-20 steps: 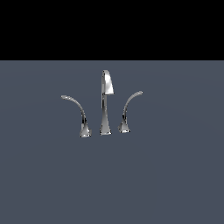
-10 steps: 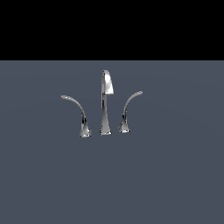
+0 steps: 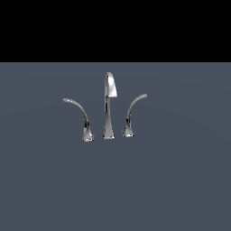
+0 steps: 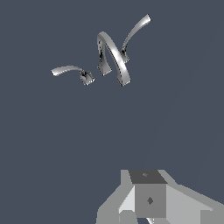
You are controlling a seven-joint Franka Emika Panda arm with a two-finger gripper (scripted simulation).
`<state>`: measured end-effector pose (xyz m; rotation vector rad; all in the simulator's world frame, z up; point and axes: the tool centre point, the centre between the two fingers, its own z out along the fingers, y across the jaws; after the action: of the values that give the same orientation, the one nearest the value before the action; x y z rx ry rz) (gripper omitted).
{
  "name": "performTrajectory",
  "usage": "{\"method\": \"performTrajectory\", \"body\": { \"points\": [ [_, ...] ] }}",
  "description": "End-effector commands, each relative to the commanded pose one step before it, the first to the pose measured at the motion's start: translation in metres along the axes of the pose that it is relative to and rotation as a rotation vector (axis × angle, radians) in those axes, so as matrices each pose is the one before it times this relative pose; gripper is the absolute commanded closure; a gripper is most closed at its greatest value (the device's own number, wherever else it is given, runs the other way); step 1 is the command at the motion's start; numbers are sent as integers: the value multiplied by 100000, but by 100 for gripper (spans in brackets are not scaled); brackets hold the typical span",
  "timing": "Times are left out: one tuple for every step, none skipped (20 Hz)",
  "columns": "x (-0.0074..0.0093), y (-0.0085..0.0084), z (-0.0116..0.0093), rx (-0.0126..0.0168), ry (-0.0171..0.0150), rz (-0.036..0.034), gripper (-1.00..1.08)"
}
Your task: Turn on the faucet by rotating a designated handle.
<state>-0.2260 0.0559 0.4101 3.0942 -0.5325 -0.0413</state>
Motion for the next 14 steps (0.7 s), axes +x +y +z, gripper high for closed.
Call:
{"method": "performTrajectory", "body": {
  "points": [
    [328,-1274,1188,179,58,5218,108],
    [135,-510,466,58,23,2029,108],
    [135,-512,466,59,22,2029,108],
    [136,-513,467,61,22,2029,108],
    [137,-514,467,62,21,2029,108],
    [137,-515,467,63,21,2027,108],
    [138,-516,467,65,20,2025,108],
    [138,-516,466,66,19,2023,108],
    [139,-516,465,67,18,2017,108],
    [139,-516,464,68,17,2013,108],
    [140,-515,462,69,17,2006,108],
    [140,-514,461,70,16,1998,108],
    [140,-512,458,71,15,1989,108],
    [140,-510,456,72,15,1977,108]
  ]
}}
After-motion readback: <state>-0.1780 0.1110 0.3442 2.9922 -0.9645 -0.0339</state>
